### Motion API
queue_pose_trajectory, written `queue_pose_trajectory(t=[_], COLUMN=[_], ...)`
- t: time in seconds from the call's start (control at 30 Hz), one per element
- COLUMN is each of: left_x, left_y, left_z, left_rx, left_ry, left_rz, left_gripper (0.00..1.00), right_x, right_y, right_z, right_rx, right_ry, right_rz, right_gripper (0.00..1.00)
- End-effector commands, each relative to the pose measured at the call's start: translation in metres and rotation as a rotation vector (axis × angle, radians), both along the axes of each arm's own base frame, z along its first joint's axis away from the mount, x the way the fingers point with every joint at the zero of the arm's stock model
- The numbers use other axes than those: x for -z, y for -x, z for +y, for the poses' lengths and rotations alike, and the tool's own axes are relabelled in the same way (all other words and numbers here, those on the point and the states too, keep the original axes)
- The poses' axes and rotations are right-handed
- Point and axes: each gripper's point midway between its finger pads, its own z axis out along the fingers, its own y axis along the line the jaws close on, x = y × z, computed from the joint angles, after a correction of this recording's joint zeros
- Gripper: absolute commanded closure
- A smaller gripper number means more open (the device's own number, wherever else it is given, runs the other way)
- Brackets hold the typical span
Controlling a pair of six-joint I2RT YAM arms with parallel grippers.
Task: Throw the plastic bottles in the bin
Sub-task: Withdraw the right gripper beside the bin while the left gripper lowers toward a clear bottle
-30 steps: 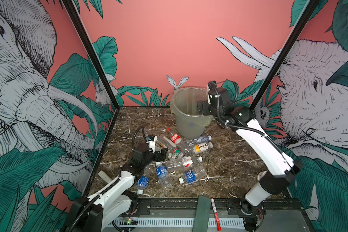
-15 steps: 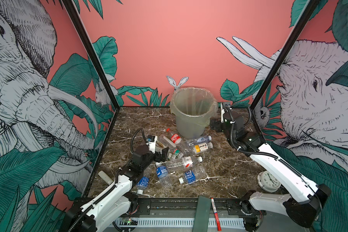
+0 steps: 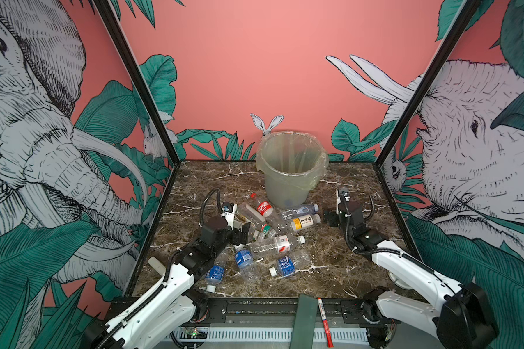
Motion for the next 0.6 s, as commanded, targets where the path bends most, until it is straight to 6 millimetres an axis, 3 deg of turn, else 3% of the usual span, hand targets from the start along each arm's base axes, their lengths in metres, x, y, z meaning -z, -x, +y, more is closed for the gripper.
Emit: queue_pose_trajectory(t=[0.0, 0.27, 0.57], left_x=[0.016, 0.022, 0.024], left_y=[0.013, 0.033, 0.051], left_z=[0.015, 0.034, 0.046], left_rx=[-0.048, -0.121, -0.204], left_ry=[-0.057, -0.087, -0.169], left_rz=[0.084, 0.144, 0.192], left_gripper=[0.06, 0.08, 0.1], right_x=[-0.037, -0.037, -0.02], right_y=[-0.006, 0.005, -0.004], right_z=[0.002, -0.015, -0.007], right_rx=[0.013, 0.082, 0.082], right_ry=[-0.118, -0.126, -0.125], right_rz=[-0.166, -0.196, -0.107], right_gripper=[0.01, 0.01, 0.01])
